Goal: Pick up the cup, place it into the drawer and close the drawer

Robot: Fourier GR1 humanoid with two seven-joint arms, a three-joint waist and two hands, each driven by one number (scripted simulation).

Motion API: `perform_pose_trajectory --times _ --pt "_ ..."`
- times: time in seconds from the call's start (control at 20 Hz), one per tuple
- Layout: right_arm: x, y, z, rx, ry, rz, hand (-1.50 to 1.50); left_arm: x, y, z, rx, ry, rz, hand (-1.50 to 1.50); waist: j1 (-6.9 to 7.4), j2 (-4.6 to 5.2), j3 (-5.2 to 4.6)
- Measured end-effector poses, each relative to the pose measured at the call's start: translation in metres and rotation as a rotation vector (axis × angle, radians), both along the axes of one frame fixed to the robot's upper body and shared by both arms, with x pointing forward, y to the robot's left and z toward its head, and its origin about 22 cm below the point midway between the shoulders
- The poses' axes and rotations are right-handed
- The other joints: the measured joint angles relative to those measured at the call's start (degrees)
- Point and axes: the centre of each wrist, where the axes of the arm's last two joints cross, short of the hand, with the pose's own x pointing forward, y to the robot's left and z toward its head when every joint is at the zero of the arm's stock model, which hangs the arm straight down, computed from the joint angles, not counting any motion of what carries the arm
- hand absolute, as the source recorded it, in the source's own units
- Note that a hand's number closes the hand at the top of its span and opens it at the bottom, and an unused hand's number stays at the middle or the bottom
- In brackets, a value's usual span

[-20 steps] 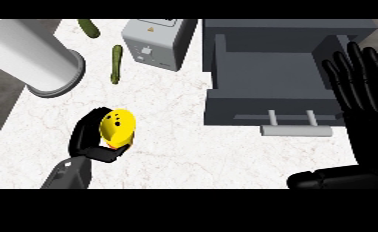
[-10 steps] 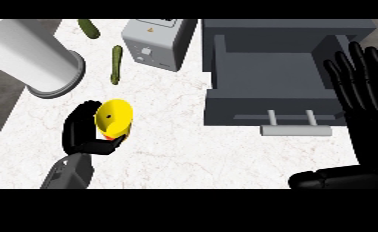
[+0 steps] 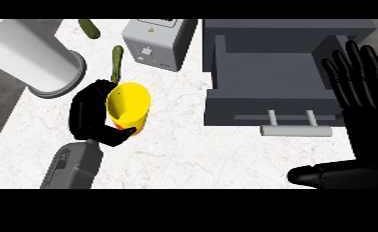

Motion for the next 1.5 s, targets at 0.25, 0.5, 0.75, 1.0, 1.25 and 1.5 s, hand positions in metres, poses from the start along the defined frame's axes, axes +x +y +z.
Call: perform_pose_trajectory --times 0.25,0.5,0.75,1.0,1.25,1.5 --pt "-0.003 -0.004 0.003 -0.005 0.006 0.003 -1.50 0.013 -0.031 0.056 -0.018 -0.015 -0.050 1.50 -0.19 0.01 -0.01" --pt "-0.003 -0.004 -0.004 -0.007 -0.004 0.000 -1.50 0.030 -0.058 0.098 0.003 -0.038 -0.060 1.50 -0.47 0.11 -0.03" --pt "-0.005 -0.003 -0.005 -0.006 -0.005 -0.004 -1.50 0.047 -0.085 0.137 0.030 -0.048 -0.068 1.50 -0.67 0.17 -0.03" --pt "0.000 -0.004 -0.009 -0.008 -0.003 -0.007 -1.50 0.060 -0.109 0.171 0.069 -0.055 -0.059 1.50 -0.69 0.20 -0.03" --pt "-0.002 -0.007 -0.009 -0.011 0.001 -0.003 -1.50 0.074 -0.132 0.190 0.101 -0.043 -0.065 1.50 -0.86 0.23 -0.03" --pt "0.000 -0.009 -0.006 -0.012 0.000 -0.006 -1.50 0.090 -0.153 0.202 0.145 -0.017 -0.073 1.50 -1.17 0.31 -0.02"
